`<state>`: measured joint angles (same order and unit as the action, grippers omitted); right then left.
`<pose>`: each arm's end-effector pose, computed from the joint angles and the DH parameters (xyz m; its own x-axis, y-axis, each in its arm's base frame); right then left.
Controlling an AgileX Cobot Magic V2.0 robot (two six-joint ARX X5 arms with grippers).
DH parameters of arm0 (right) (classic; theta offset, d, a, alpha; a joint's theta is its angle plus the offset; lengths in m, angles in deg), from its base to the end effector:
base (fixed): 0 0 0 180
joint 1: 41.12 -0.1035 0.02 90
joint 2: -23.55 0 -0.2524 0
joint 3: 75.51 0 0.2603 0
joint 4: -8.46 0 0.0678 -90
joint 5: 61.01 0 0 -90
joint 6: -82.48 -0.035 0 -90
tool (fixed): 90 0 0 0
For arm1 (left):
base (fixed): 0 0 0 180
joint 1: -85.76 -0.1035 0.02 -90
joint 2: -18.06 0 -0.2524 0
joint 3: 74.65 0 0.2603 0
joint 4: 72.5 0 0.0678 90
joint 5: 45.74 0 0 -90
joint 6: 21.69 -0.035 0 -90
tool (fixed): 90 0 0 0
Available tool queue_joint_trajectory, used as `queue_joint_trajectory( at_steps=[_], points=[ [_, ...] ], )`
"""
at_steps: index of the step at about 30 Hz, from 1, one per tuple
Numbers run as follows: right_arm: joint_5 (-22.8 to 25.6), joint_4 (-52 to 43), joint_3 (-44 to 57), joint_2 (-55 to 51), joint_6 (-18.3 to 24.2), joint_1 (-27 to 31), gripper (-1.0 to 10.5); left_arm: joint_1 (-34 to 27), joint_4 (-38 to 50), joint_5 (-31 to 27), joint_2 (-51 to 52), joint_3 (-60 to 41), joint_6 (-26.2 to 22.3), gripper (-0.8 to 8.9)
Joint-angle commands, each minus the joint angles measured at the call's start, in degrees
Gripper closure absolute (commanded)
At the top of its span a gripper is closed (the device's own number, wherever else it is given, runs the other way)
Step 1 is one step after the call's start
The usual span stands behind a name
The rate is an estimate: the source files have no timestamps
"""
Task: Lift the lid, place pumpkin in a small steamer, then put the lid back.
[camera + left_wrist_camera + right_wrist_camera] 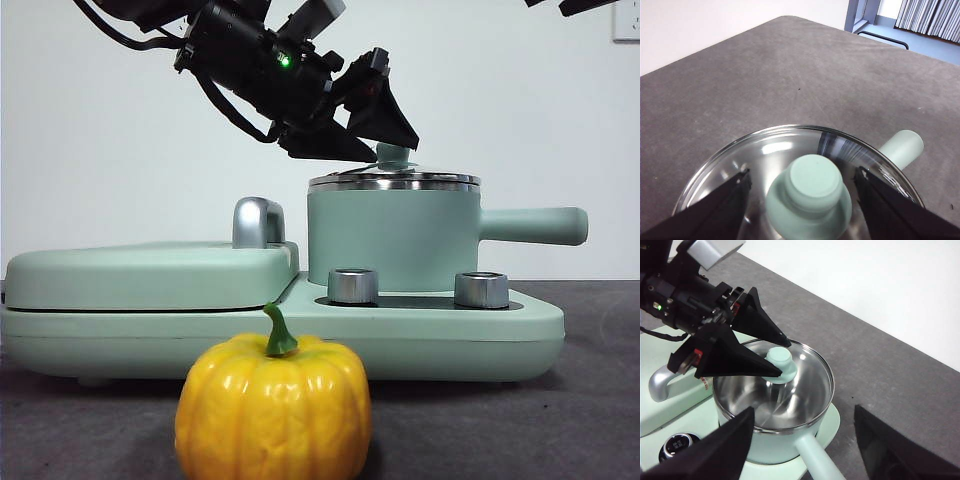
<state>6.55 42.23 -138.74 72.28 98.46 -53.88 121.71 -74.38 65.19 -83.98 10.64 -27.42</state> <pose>0.1922 0.0572 0.3253 0.7666 0.5650 -0.3050 -0.6227 0.7700 -0.1388 0.3303 -0.2550 0.2432 0.5068 -0.8088 -0.2984 0.8441 0.5359 -0.0189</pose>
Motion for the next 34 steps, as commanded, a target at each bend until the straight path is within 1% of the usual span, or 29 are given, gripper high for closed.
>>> queue_joint_trajectory(
  at_steps=[1, 4, 7, 10, 12, 17, 27, 31, 34],
  points=[
    [0.0, -0.5, -1.3, 0.2, -0.8, -0.3, 6.3, 0.7, 0.4, 0.0, -1.2, 1.6, 0.3, 5.05],
    [0.0, -0.3, -1.3, 0.2, -0.8, -0.3, 6.3, 0.8, -0.1, 0.0, -1.3, 1.6, 0.2, 5.94],
    [0.0, -0.2, -1.3, 0.2, -0.8, -0.3, 6.3, 0.9, 0.0, 0.0, -1.3, 1.6, 0.2, 6.38],
    [0.0, -0.2, -1.3, 0.2, -0.8, -0.3, 6.3, 0.9, 0.0, 0.0, -1.3, 1.6, 0.2, 7.4],
    [0.0, -0.2, -1.3, 0.2, -0.8, -0.3, 6.3, 0.9, -0.1, 0.0, -1.3, 1.6, -0.7, 8.04],
    [0.0, -0.2, -1.3, 0.2, -0.8, -0.3, 6.3, 0.9, -0.4, -0.1, -1.3, 1.6, -2.8, 8.07],
    [0.0, -0.3, -1.3, 0.2, -0.8, -0.3, 6.3, 1.4, 0.6, -0.4, 0.1, 1.7, -2.8, 8.06],
    [0.0, -0.3, -1.3, 0.2, -0.8, -0.3, 6.3, 1.6, 0.6, -2.8, 1.8, 1.7, -2.8, 8.06],
    [0.0, -0.3, -1.3, 0.2, -0.8, -0.3, 6.3, 1.6, 0.6, -3.2, 3.3, 1.7, -2.9, 8.06]
  ],
)
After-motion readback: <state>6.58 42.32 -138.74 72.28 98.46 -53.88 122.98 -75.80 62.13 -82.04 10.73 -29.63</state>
